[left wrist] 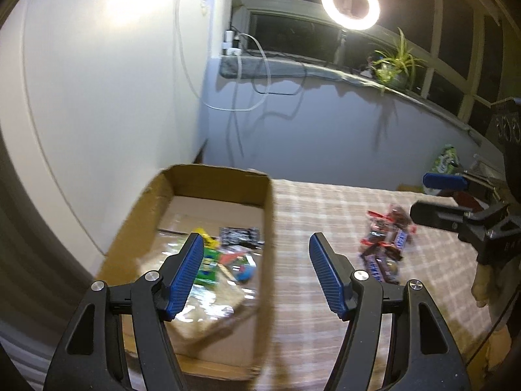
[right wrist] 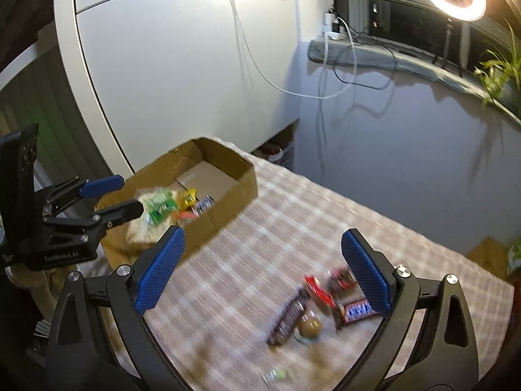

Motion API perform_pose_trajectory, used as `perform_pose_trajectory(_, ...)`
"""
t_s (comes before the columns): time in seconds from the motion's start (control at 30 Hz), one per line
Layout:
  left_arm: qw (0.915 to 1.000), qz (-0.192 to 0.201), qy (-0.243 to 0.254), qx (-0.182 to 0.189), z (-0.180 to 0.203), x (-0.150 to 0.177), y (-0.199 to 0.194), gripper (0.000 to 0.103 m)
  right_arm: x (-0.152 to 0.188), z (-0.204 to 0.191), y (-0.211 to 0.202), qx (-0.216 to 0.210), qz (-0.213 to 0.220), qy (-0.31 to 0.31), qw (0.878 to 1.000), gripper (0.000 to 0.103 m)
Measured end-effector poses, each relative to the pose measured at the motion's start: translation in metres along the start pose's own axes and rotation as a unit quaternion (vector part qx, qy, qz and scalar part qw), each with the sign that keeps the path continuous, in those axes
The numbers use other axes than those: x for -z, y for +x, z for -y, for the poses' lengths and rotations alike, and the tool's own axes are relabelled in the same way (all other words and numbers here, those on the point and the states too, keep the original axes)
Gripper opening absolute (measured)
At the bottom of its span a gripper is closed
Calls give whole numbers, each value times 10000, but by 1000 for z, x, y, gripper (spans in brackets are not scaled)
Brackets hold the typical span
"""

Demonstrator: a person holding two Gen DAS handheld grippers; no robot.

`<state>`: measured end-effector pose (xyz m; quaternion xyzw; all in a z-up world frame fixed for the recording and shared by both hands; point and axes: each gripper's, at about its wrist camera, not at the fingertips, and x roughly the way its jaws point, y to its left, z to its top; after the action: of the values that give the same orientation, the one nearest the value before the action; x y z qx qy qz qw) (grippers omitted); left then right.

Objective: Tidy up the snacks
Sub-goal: 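Grasp the Snickers bar with the left gripper while the right grasps the small clear packet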

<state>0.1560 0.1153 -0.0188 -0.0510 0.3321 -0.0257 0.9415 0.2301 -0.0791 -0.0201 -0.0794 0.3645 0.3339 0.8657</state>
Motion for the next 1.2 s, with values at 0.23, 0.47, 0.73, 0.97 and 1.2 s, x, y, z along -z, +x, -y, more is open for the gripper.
perform_pose_trajectory(0.23, 9994, -165, 143, 284, 35, 7, 10, 67, 41, 20, -17, 123, -200, 78, 9997, 99)
perform_pose_trajectory(0.47, 9968, -497, 344, 531, 71, 17, 28, 67, 84, 32, -18, 36, -564, 44, 9984, 99)
perform_pose_trajectory(0.73, 9884, -1121, 549, 868, 109, 28, 64, 67, 121, 31, 2, -214, -987, -70, 9949, 98)
perform_pose_trajectory(0.97, 9831, -1435, 625, 947, 128, 32, 88, 67, 135, 34, 22, -417, -1199, -93, 9919, 86)
perform_pose_trajectory(1.2, 9810, -1580, 671, 906, 137, 32, 106, 64, 139, 33, 36, -409, -1332, -161, 9901, 66)
